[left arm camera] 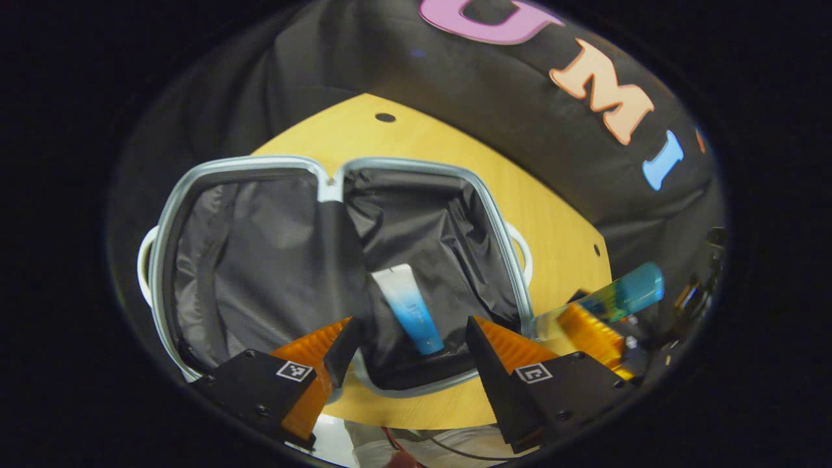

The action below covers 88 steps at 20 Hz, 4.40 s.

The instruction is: First open the suitcase, pack the skin care products into it, and then close the suitcase.

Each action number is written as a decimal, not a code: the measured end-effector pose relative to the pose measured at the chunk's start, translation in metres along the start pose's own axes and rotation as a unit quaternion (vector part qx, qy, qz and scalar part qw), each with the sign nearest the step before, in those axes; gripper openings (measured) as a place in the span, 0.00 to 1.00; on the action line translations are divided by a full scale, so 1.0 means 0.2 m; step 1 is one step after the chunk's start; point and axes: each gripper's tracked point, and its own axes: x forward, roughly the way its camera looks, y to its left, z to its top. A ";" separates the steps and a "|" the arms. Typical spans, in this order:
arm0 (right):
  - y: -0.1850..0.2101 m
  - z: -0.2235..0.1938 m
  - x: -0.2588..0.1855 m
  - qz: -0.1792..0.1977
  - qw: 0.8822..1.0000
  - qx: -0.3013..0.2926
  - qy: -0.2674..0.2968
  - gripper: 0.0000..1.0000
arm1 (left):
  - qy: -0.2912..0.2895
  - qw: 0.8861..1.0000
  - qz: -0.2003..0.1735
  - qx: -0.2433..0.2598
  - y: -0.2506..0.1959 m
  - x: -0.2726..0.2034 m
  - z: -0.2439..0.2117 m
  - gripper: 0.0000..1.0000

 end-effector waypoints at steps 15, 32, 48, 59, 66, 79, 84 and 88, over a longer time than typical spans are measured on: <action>0.05 -0.39 0.25 -0.033 0.990 0.018 0.138 0.39 | -0.110 0.987 0.062 -0.100 0.90 -0.55 0.18 0.96; -0.31 0.12 -0.30 -0.121 0.986 0.110 -0.040 0.98 | -0.106 0.966 0.123 -0.201 1.58 -0.43 0.13 0.96; -1.03 0.10 -1.13 -0.336 0.928 0.123 -0.101 0.98 | -0.116 0.967 0.049 -0.220 1.64 -0.25 0.17 0.15; -1.07 0.01 -1.14 -0.335 0.929 0.123 -0.095 0.98 | -0.220 0.961 -0.024 -0.167 1.28 -0.66 0.49 0.02; -1.14 -0.04 -1.19 -0.334 0.926 0.138 -0.105 0.98 | -0.252 0.962 -0.076 -0.074 0.75 -0.88 0.73 0.02; -1.33 -0.12 -1.41 -0.365 0.916 0.132 -0.104 0.94 | -0.210 0.953 -0.212 0.043 -0.33 -0.73 0.87 0.02; -1.28 -0.07 -1.41 -0.351 0.924 0.112 -0.105 0.94 | -0.159 0.949 -0.269 0.049 -0.66 -0.54 0.80 0.03; -1.25 -0.06 -1.41 -0.350 0.926 0.098 -0.103 0.98 | -0.107 0.950 -0.286 0.067 -0.90 -0.33 0.68 0.04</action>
